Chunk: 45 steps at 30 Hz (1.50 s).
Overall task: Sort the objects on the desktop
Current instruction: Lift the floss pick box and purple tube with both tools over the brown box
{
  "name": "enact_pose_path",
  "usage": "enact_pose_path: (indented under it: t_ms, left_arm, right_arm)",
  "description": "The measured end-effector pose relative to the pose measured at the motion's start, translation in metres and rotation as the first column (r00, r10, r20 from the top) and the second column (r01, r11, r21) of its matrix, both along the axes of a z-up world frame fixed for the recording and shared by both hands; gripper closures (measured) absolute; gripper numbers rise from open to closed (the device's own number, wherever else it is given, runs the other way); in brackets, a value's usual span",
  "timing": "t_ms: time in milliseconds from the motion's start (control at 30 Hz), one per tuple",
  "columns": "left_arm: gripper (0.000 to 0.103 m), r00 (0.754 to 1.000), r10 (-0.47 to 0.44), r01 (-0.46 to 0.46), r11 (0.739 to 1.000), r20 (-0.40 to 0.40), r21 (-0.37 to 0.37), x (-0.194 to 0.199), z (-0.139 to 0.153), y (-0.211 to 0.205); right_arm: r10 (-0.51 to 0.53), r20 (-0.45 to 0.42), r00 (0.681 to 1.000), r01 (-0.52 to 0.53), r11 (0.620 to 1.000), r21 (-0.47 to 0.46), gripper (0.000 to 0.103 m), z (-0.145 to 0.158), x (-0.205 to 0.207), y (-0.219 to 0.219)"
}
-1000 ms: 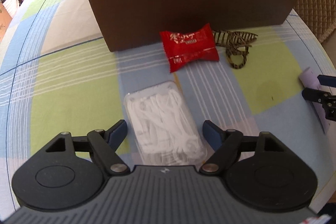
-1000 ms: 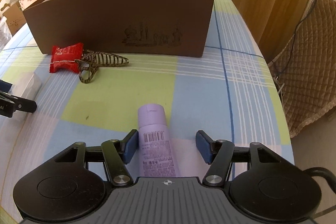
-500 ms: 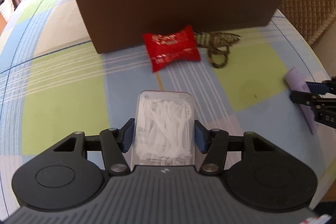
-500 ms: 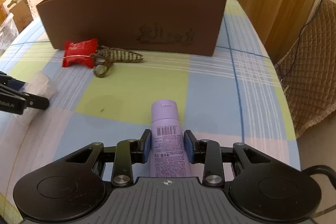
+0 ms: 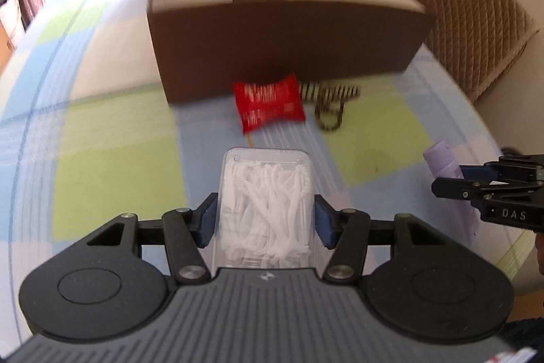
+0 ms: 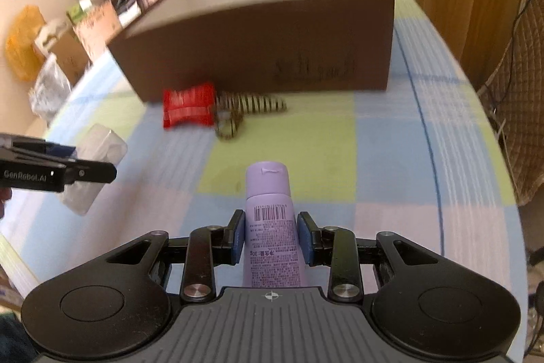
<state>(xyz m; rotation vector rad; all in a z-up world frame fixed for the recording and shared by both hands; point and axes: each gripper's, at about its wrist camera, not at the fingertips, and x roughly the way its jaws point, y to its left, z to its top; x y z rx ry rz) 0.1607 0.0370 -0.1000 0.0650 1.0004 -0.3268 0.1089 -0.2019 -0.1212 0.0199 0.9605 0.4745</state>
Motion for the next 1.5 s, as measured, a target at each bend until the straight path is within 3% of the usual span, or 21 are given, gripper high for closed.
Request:
enact_pose_path:
  t_ms: [400,567,733,1100,1500]
  left_arm:
    - [0.051,0.98,-0.005,0.014,0.999,0.197,-0.048,0.055,0.067,0.002]
    - [0.051,0.972,-0.003,0.018,0.998,0.237,-0.062,0.1,0.085,0.005]
    - [0.051,0.97,0.01,0.004,0.998,0.242,-0.058,0.144,0.094,0.007]
    - [0.051,0.984,-0.01,0.002,0.999,0.18,0.047,0.244,0.066,-0.016]
    - [0.051,0.996,-0.028,0.014,0.986,0.082,0.164,0.31,0.013,-0.033]
  right_arm:
    - [-0.018,0.174,0.985,0.007,0.998,0.061,0.073,0.073,0.063,0.007]
    - [-0.026,0.241,0.97,0.013,0.998,0.056,0.073,0.096,0.104,0.015]
    - [-0.048,0.251,0.967,0.035,0.998,0.053,0.073,0.104,0.152,0.023]
    - [-0.077,0.164,0.984,0.086,0.995,-0.052,0.073,0.067,0.252,0.043]
    - [-0.007,0.132,0.991,0.033,0.98,-0.194,0.073,0.034,0.3,0.058]
